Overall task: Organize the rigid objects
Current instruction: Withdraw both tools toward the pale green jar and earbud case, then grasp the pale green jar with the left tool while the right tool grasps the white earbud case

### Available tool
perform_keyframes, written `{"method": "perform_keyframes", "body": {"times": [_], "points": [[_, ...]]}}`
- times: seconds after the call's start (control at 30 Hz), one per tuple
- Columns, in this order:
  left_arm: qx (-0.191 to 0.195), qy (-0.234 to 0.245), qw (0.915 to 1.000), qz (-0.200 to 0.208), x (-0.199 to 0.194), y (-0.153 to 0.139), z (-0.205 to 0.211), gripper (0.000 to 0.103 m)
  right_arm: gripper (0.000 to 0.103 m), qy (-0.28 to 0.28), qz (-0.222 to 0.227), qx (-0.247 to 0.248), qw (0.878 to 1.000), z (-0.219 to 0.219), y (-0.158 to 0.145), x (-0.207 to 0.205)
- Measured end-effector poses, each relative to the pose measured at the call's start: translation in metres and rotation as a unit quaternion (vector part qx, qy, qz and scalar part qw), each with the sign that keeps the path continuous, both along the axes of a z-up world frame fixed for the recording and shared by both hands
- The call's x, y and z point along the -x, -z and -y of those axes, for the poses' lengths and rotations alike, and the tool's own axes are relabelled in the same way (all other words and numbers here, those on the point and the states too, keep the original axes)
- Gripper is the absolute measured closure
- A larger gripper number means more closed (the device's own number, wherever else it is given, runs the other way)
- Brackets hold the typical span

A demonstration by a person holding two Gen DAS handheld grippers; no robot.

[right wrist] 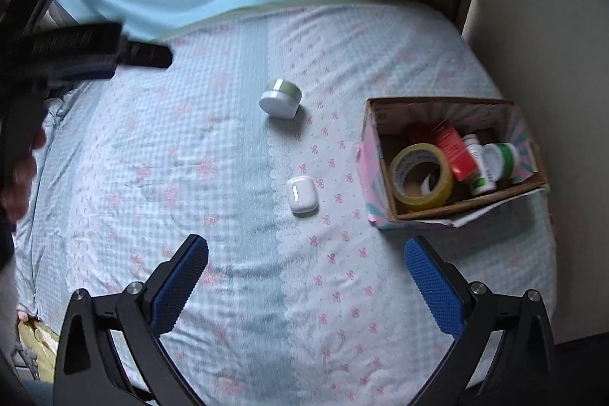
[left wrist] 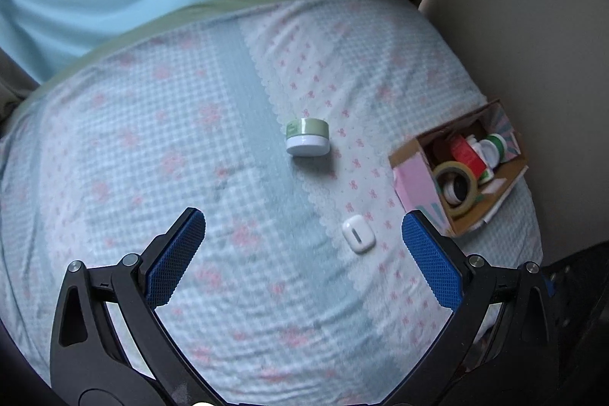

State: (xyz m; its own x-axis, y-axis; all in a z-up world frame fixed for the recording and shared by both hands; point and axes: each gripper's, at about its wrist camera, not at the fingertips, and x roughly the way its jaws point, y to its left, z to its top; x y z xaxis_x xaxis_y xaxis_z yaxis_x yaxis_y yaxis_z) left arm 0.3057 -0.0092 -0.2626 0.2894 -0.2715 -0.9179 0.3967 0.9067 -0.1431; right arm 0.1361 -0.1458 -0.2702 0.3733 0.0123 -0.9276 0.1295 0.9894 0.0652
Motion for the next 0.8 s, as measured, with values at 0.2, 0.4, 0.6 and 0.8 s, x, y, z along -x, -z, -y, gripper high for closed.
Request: {"method": "perform_keyframes", "body": {"times": [0.2, 0.4, 0.6, 0.8], "points": [[-0.013, 0.01, 0.9988, -0.046, -0.069, 0.068, 0.035, 0.0, 0.0, -0.024, -0.034, 0.025, 0.999, -0.009, 0.062, -0.035], [-0.029, 0.026, 0.994, -0.103, -0.112, 0.143, 0.068, 0.003, 0.008, -0.034, -0.082, 0.035, 0.995, -0.018, 0.125, -0.067], [-0.039, 0.032, 0.9879, -0.147, -0.135, 0.201, 0.089, 0.003, 0.009, -0.014, -0.105, 0.028, 0.994, -0.018, 0.172, -0.092], [-0.054, 0.041, 0.9829, -0.171, -0.151, 0.239, 0.109, 0.011, 0.022, 0.001, -0.139, 0.008, 0.99, -0.012, 0.205, -0.106]]}}
